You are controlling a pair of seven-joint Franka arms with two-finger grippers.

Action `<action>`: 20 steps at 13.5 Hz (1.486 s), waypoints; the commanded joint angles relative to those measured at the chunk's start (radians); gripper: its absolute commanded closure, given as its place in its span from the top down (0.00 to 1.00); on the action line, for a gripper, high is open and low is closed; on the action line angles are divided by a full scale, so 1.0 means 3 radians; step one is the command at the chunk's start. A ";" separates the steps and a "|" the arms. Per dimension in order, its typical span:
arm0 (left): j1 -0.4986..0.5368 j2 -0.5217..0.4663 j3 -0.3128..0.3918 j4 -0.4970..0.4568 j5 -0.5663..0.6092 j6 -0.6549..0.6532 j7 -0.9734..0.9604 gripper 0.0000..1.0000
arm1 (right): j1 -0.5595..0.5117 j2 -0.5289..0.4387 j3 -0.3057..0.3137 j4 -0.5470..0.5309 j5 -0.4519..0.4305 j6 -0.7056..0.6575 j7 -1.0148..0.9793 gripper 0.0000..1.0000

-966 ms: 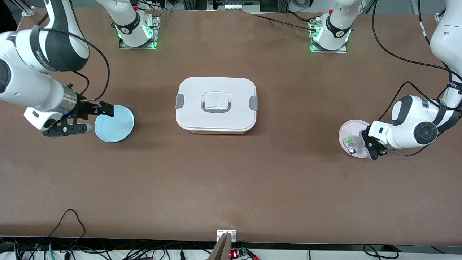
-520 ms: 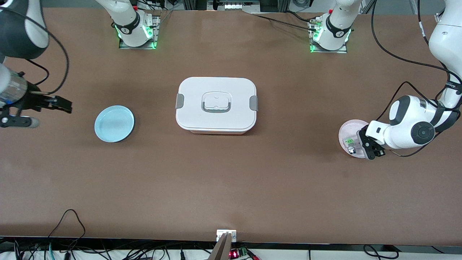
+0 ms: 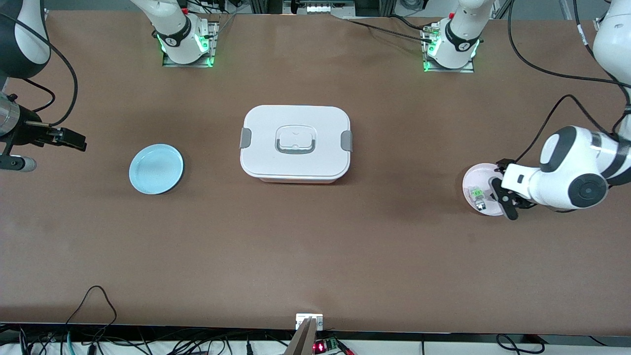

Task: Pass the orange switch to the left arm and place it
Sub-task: 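Open the left gripper and lift it off the white plate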

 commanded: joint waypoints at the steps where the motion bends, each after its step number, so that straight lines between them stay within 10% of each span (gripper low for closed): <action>1: 0.0017 -0.0032 -0.0040 0.0424 -0.0274 -0.0426 -0.0260 1.00 | 0.0002 -0.0399 0.0014 -0.0506 0.0000 0.0206 0.0033 1.00; 5: -0.0034 -0.0220 -0.0152 0.0993 -0.0434 -0.1152 -0.0638 1.00 | 0.0002 -0.0544 0.0003 -0.0708 0.0020 0.0294 -0.0048 1.00; 12: -0.0197 -0.0987 -0.0143 0.0933 -0.0668 -0.1353 -0.1017 1.00 | 0.0008 -0.0544 -0.0038 -0.0366 0.0108 0.0254 -0.0069 1.00; 16: -0.1173 -0.1503 0.1358 0.0755 -0.1495 -0.1109 -0.1079 1.00 | 0.0002 -0.0523 -0.0063 -0.0177 0.0148 -0.0023 -0.0145 1.00; 20: -0.1842 -0.2142 0.2157 0.0044 -0.1738 -0.0571 -0.1414 1.00 | 0.0002 -0.0549 -0.0109 -0.0130 0.0255 -0.0145 -0.0151 1.00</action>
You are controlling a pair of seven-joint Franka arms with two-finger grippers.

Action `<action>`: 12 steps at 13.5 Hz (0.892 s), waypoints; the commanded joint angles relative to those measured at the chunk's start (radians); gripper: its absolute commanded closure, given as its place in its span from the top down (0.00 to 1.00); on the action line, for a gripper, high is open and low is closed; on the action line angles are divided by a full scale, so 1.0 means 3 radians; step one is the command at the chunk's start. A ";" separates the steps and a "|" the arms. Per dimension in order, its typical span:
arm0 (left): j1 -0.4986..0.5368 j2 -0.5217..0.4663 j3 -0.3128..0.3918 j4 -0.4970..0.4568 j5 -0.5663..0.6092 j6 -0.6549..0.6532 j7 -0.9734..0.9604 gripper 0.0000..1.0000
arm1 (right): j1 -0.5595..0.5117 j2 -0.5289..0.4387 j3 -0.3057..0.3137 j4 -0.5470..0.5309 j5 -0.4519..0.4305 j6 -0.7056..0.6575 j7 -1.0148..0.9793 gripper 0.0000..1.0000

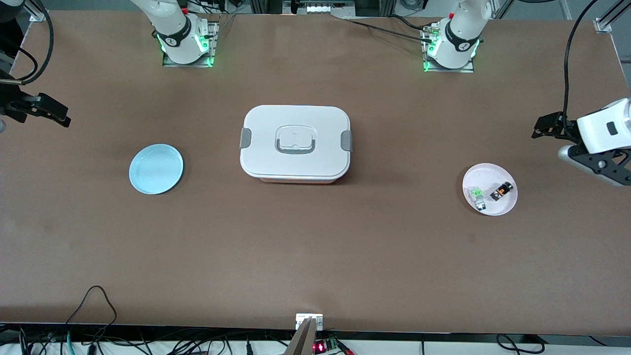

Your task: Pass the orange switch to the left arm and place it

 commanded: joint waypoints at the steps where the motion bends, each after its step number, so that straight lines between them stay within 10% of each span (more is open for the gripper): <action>1: -0.0648 -0.0650 0.0594 -0.0675 -0.0069 0.0272 -0.0566 1.00 | 0.0000 -0.0018 -0.0083 0.0055 0.0182 -0.0107 -0.0084 1.00; 5: -0.1167 -0.1289 0.1019 -0.1324 -0.0089 0.0384 -0.1197 1.00 | 0.0005 -0.0028 -0.0068 0.0065 0.0157 -0.0102 -0.0084 1.00; 12: -0.1168 -0.1148 0.1148 -0.1183 -0.0391 0.0518 -0.1433 1.00 | 0.0011 -0.0018 -0.0052 0.0106 0.0152 -0.0107 -0.0079 1.00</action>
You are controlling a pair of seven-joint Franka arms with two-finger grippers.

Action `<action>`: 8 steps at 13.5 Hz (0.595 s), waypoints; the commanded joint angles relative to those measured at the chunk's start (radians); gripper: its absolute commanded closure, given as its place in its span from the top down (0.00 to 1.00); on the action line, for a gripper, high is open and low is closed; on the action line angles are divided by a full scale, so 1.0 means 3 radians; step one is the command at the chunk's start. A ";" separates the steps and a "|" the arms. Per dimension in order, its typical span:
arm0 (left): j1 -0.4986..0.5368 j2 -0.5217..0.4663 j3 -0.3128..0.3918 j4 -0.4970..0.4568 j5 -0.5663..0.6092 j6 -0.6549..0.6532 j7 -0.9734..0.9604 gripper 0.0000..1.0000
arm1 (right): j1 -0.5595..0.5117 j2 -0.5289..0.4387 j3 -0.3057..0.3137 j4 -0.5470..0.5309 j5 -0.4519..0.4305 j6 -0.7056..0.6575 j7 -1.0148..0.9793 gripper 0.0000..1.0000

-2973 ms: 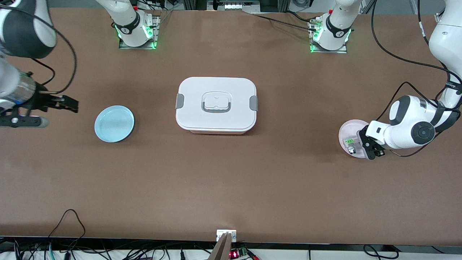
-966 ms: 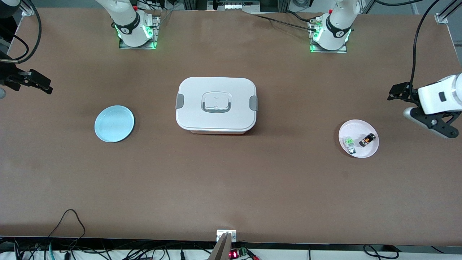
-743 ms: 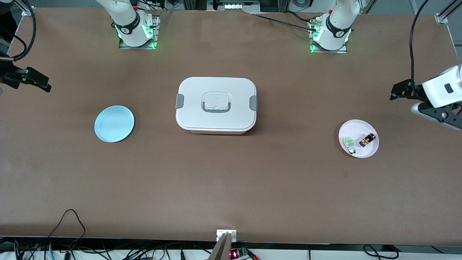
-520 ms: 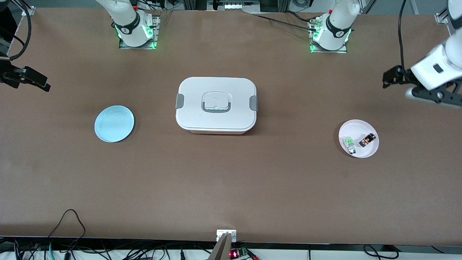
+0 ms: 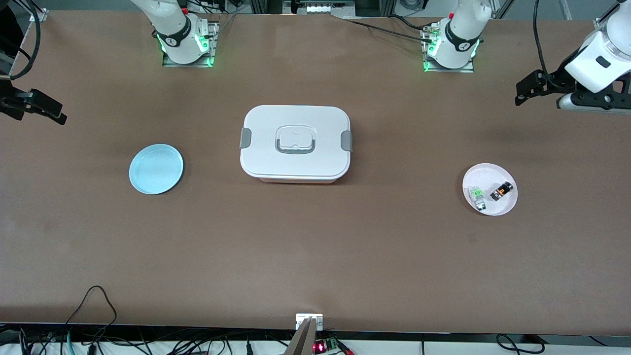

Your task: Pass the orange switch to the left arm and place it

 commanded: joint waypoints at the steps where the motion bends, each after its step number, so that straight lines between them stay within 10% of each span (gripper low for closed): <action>1: 0.0005 0.0132 0.0023 0.0214 -0.0079 0.0015 -0.0039 1.00 | 0.0005 -0.0010 0.0000 0.0048 0.0040 -0.0072 -0.0059 1.00; 8: -0.0041 0.0250 -0.0038 0.0486 0.0222 -0.0164 0.0134 1.00 | 0.0010 -0.0010 0.0005 0.0048 0.0040 -0.0072 -0.0059 1.00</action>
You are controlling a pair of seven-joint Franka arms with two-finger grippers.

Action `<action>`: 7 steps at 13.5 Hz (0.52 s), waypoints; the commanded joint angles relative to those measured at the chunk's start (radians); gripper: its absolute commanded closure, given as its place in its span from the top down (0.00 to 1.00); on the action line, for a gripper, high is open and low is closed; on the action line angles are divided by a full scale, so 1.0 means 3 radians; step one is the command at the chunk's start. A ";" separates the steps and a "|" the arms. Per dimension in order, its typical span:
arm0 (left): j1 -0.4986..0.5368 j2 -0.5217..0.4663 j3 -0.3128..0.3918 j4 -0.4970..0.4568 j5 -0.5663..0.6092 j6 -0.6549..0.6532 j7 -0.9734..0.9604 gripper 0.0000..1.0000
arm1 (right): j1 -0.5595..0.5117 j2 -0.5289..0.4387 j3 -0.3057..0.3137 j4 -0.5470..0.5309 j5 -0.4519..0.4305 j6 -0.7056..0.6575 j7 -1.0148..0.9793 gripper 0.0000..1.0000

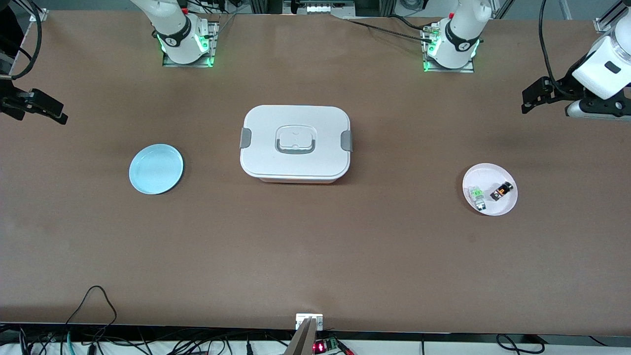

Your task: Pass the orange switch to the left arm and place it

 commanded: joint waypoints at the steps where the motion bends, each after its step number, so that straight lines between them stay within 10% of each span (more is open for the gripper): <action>1: -0.0014 0.0067 0.0005 0.0140 0.0087 -0.0095 0.0161 1.00 | 0.0008 -0.0010 -0.0005 0.0047 0.0040 -0.0069 -0.0056 1.00; 7: -0.0004 0.0072 0.0015 0.0150 0.0072 -0.0100 0.0161 1.00 | 0.0008 -0.0010 -0.0005 0.0047 0.0040 -0.0069 -0.0056 1.00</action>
